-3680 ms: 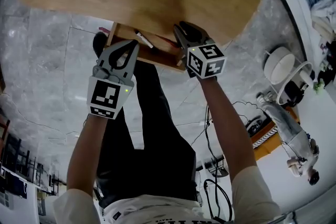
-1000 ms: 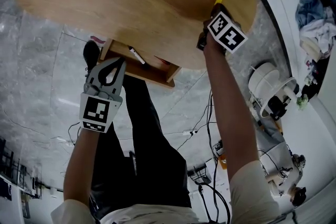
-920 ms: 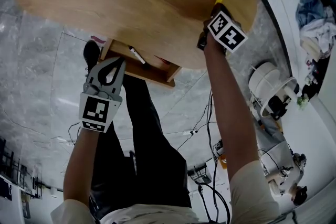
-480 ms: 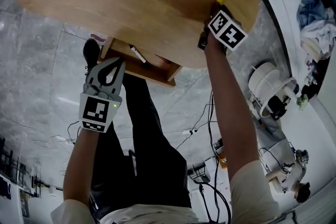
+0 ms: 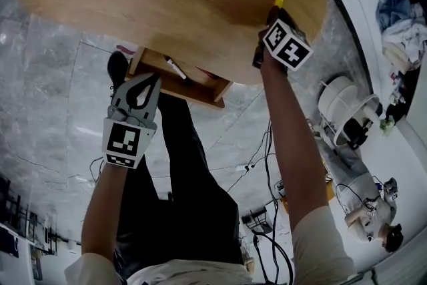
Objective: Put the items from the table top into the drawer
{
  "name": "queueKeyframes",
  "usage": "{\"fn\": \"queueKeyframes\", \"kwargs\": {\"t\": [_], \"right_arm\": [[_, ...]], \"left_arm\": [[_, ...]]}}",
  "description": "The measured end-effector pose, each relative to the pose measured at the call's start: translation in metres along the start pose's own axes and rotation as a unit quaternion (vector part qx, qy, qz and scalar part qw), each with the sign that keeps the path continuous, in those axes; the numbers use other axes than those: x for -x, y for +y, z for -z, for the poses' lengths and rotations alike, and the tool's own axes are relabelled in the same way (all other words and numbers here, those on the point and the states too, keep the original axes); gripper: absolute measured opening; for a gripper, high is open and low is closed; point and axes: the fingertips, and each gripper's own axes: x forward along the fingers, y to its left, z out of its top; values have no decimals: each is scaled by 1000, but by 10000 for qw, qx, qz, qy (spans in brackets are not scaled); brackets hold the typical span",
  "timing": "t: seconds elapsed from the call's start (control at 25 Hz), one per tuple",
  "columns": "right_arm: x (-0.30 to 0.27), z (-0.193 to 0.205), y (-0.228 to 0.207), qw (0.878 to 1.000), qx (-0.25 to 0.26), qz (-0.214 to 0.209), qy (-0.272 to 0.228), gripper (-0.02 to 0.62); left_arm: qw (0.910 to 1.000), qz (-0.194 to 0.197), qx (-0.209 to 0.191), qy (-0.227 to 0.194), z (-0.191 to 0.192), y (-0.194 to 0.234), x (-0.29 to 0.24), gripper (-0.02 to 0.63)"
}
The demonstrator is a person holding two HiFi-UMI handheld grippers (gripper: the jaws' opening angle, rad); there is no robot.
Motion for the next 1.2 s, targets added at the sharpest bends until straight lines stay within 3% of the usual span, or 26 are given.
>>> {"fn": "queueKeyframes", "kwargs": {"t": [0.64,1.2], "right_arm": [[63,59,14,9965,777,-262,-181,78],[127,132,83,9868,1047,-1202,-300,78]], "left_arm": [[9977,449,-447,237,26,-27,10,21],[9950,611,-640,470,55,-22,20,21]]}}
